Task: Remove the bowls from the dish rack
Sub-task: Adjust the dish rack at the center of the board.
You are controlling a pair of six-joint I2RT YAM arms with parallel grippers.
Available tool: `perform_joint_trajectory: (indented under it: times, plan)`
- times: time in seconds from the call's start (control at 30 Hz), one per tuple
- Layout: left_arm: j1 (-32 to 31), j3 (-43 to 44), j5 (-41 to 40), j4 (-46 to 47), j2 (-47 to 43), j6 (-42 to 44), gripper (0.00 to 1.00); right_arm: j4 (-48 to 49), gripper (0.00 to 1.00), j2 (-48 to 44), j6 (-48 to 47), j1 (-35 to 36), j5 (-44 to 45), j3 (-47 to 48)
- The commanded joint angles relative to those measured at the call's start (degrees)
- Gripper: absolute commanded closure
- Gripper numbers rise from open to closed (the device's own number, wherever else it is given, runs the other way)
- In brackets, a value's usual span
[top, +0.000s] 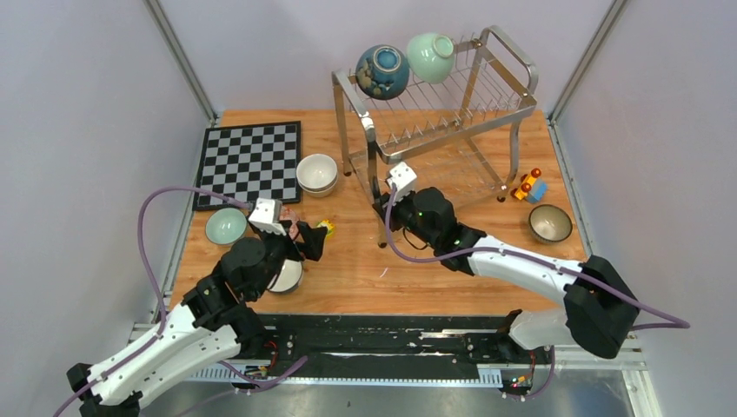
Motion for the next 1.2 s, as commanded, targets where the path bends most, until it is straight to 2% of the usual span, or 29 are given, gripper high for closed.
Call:
perform_joint_trajectory:
  times: [0.0, 0.33, 0.57, 0.67, 0.83, 1.0, 1.17]
  plan:
    - [-0.12, 0.36, -2.16, 4.8, 2.71, 3.73, 0.0, -5.62, 1.0, -5.53, -0.07, 0.11, 0.15, -3.29]
    - [0.46, 3.11, -0.64, 14.63, 12.32, 10.44, 0.0, -16.92, 1.0, -24.24, 3.38, 0.12, -1.92, -13.27]
    - [2.28, -0.56, 1.21, 33.61, 18.12, 13.75, 0.0, -22.98, 1.0, -36.63, 5.42, 0.08, 0.44, -17.16]
    - [5.07, -1.47, 5.31, 40.17, 21.76, 13.33, 0.0, -24.34, 1.0, -39.44, 6.23, 0.12, 1.07, -17.48]
    - [9.52, -1.13, 17.39, 50.06, 28.43, 11.03, 0.02, -27.76, 1.0, -42.56, 7.45, 0.07, 1.62, -17.69]
    - [10.28, 0.6, 18.36, 54.09, 34.37, 14.6, 0.02, -29.09, 1.0, -43.9, 8.29, 0.11, 1.25, -17.7]
    - [13.26, 2.4, 23.32, 58.4, 40.15, 15.31, 0.04, -30.01, 1.0, -45.78, 9.27, 0.08, 0.88, -18.09]
